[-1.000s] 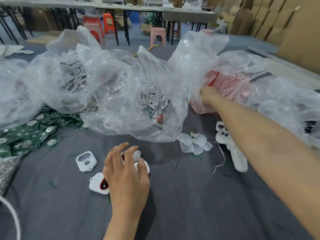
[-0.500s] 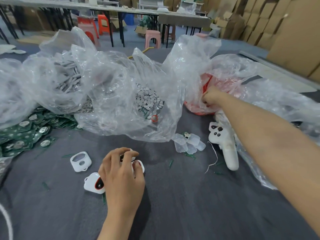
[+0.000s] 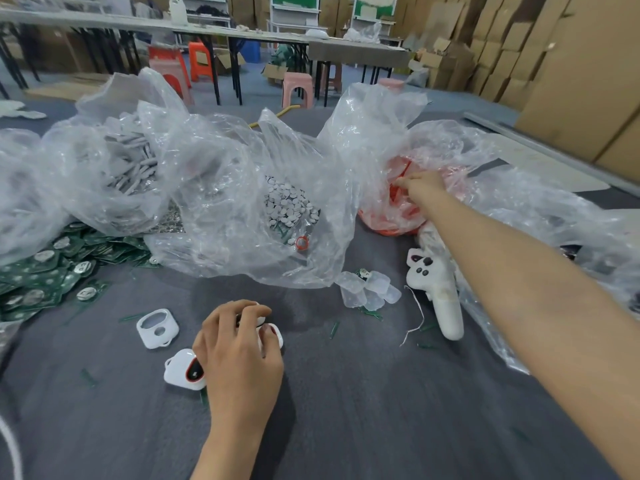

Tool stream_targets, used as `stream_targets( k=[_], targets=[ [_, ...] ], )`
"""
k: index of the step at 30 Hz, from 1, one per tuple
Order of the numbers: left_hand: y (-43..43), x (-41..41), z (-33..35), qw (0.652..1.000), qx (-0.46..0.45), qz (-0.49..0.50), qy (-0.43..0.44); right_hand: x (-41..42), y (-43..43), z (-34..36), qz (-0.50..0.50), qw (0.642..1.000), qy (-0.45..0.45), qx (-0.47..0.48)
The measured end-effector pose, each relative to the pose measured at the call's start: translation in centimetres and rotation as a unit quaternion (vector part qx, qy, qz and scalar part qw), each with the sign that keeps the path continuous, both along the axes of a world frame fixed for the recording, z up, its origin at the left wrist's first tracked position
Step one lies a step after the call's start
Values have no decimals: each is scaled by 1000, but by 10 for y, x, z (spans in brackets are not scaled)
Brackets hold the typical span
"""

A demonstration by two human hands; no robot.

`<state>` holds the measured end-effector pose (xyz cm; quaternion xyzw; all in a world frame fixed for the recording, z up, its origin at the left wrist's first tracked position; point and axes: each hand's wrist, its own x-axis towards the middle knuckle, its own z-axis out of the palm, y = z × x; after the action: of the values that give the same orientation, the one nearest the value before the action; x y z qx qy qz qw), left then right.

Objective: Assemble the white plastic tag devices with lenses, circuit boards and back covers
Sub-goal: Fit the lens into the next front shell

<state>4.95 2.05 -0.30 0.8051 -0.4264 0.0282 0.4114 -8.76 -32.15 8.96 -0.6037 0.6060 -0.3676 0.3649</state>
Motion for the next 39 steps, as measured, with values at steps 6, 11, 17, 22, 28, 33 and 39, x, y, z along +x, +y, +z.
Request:
stream_targets(
  k=[6, 11, 17, 22, 28, 33, 39],
  targets=[
    [-1, 0, -1, 1000, 7, -2, 0, -24, 22, 13, -12, 999, -50, -7],
    [-1, 3, -7, 999, -31, 0, -17, -79, 41, 33, -19, 994, -99, -32],
    [-2, 5, -6, 999, -50, -9, -3, -165, 52, 56, -170, 973, -118, -104],
    [0, 3, -4, 999, -36, -15, 6, -185, 66, 42, -19, 997, 79, -9],
    [1, 2, -1, 998, -48, -20, -26, -171, 66, 23, 17, 941, 338, -4],
    [-4, 8, -10, 998, -47, -22, -44, -157, 70, 20, 139, 920, 366, 23],
    [-5, 9, -16, 995, -67, -12, -72, -151, 55, -11, 79, 857, 510, 8]
  ],
)
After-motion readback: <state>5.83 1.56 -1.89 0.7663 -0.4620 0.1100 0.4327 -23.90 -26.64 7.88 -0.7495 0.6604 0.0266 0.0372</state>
